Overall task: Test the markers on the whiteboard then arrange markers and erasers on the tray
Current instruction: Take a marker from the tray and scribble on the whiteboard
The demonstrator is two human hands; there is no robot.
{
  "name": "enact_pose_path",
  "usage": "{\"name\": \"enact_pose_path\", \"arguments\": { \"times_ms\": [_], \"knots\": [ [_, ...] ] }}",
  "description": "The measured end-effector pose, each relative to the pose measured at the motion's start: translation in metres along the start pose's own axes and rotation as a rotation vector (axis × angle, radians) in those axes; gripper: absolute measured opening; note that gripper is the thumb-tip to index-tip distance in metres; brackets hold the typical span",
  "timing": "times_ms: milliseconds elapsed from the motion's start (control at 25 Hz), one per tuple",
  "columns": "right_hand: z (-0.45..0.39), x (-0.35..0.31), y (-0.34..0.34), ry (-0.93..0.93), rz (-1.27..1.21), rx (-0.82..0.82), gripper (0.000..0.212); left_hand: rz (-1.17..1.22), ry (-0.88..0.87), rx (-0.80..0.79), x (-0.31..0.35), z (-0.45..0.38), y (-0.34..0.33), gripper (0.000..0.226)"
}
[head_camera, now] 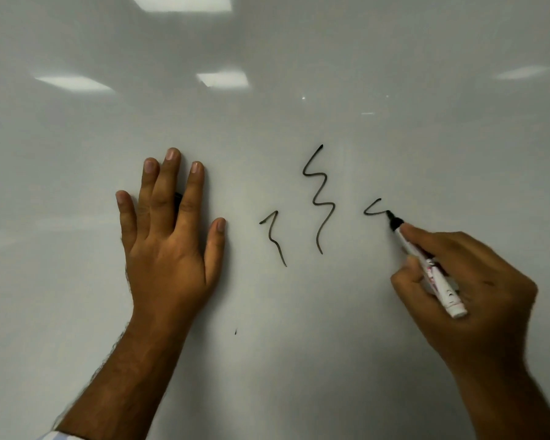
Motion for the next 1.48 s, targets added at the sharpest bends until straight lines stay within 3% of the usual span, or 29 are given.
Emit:
{"name": "enact_pose_path", "arguments": {
  "times_ms": [240,440,640,760,880,1000,1120,1360,1480],
  "knots": [
    [0.033,-0.014,0.007,-0.086,-0.113,-0.095,0.026,0.039,-0.007,0.005,0.000,0.006,0.000,0.057],
    [0.066,-0.064,-0.028,0.086,-0.217,-0.314,0.030,0.083,-0.006,0.013,0.001,0.018,0.001,0.053],
    [0.074,-0.064,-0.033,-0.010,-0.105,-0.180,0.028,0.163,-0.026,0.018,-0.005,0.027,0.002,0.064],
    [0.088,-0.067,-0.029,0.008,-0.072,-0.244,0.029,0.172,-0.024,0.022,-0.006,0.027,0.002,0.065],
    [0.094,-0.062,-0.019,-0.129,-0.166,-0.263,0.030,0.177,-0.023,0.025,-0.005,0.029,0.003,0.064],
    [0.099,-0.060,-0.009,-0.297,-0.423,-0.224,0.028,0.194,-0.021,0.027,-0.004,0.033,0.005,0.061],
    [0.100,-0.063,-0.007,-0.464,-0.596,-0.193,0.025,0.280,0.015,0.069,-0.008,0.037,0.003,0.045],
    [0.098,-0.072,-0.013,-0.486,-0.669,-0.260,0.031,0.474,0.120,0.156,-0.007,0.042,0.022,0.019],
    [0.094,-0.083,-0.020,-0.535,-0.787,-0.245,0.034,0.717,0.355,0.116,0.014,0.053,0.043,0.017]
  ]
}}
Point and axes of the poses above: each hand's wrist, its own z-axis away from the middle knuckle, its own y-axis out of the back of the hand, x = y × z, the point moved 1 cm from there along -z, towards the middle knuckle, and after that the axes turned 3 degrees about -z, right-handed, at the moved point
